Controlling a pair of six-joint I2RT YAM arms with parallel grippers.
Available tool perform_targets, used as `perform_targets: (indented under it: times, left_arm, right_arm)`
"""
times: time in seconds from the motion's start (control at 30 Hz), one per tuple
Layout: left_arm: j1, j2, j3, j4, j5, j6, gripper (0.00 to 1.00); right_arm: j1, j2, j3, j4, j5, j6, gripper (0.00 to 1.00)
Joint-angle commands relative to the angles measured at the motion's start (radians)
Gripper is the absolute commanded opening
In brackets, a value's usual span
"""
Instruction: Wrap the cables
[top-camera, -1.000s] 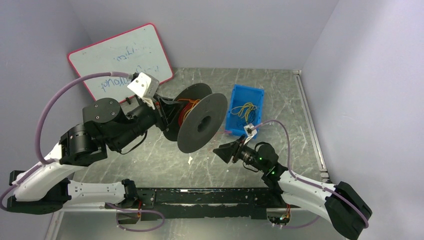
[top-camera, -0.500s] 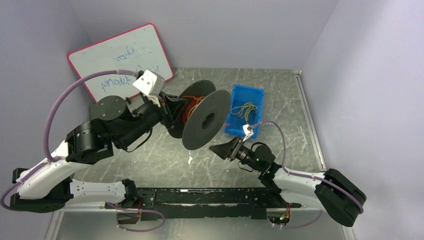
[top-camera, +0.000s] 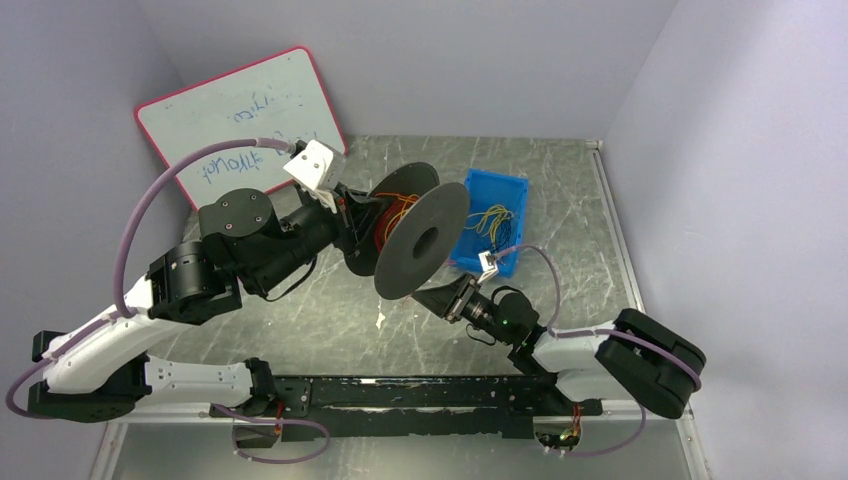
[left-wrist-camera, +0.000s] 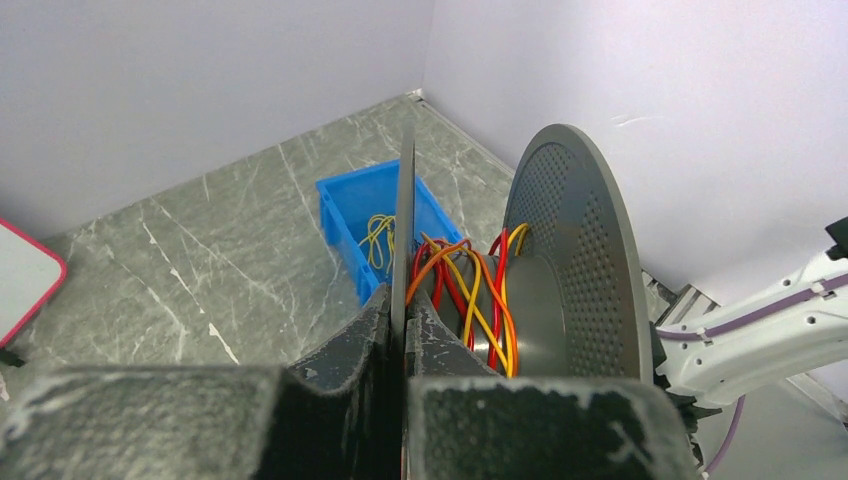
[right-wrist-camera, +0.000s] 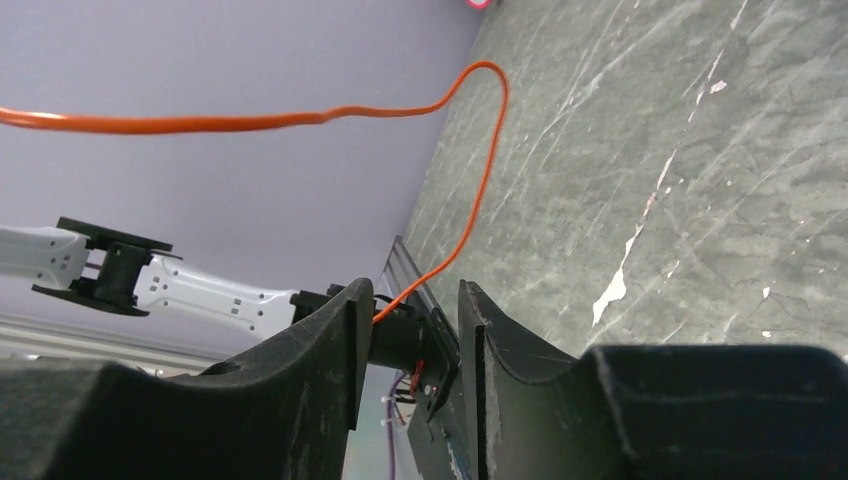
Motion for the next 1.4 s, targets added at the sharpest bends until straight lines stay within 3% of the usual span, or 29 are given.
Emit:
perform_targets:
  times: [0.0, 0.3, 0.47, 0.57, 0.8, 1.07, 1.23, 1.37]
  left_arm:
    - [-0.007, -0.010, 0.041, 0.125, 0.013, 0.004, 0.07]
    - [-0.006, -0.005, 0.043, 0.127, 0.013, 0.006, 0.07]
    - [-0.006, -0.004, 0.046, 0.126, 0.011, 0.007, 0.07]
    - [-0.006, -0.005, 0.039, 0.132, 0.005, 0.010, 0.07]
    - [-0.006, 0.008, 0.041, 0.135, -0.021, 0.014, 0.07]
    - [-0.005, 0.061, 0.068, 0.130, -0.166, 0.041, 0.07]
    - [0.006, 0.093, 0.047, 0.196, -0.328, 0.080, 0.07]
    - [0.112, 0.137, 0.055, 0.186, -0.331, 0.066, 0.07]
  right_arm:
    - [0.005, 0.070, 0.015, 0.139, 0.030, 0.039, 0.40]
    - [0.015, 0.217, 0.015, 0.310, 0.030, 0.105, 0.43]
    - [0.018, 0.276, 0.015, 0.375, 0.019, 0.125, 0.22]
    - [0.019, 0.302, 0.010, 0.415, 0.012, 0.136, 0.00]
    - [0.037, 0.338, -0.012, 0.447, 0.020, 0.132, 0.00]
    - [0.104, 0.362, -0.042, 0.391, 0.042, 0.075, 0.00]
    - [0.173, 0.360, -0.039, 0.302, 0.050, 0.031, 0.00]
    - [0.230, 0.314, -0.009, 0.154, 0.060, -0.022, 0.00]
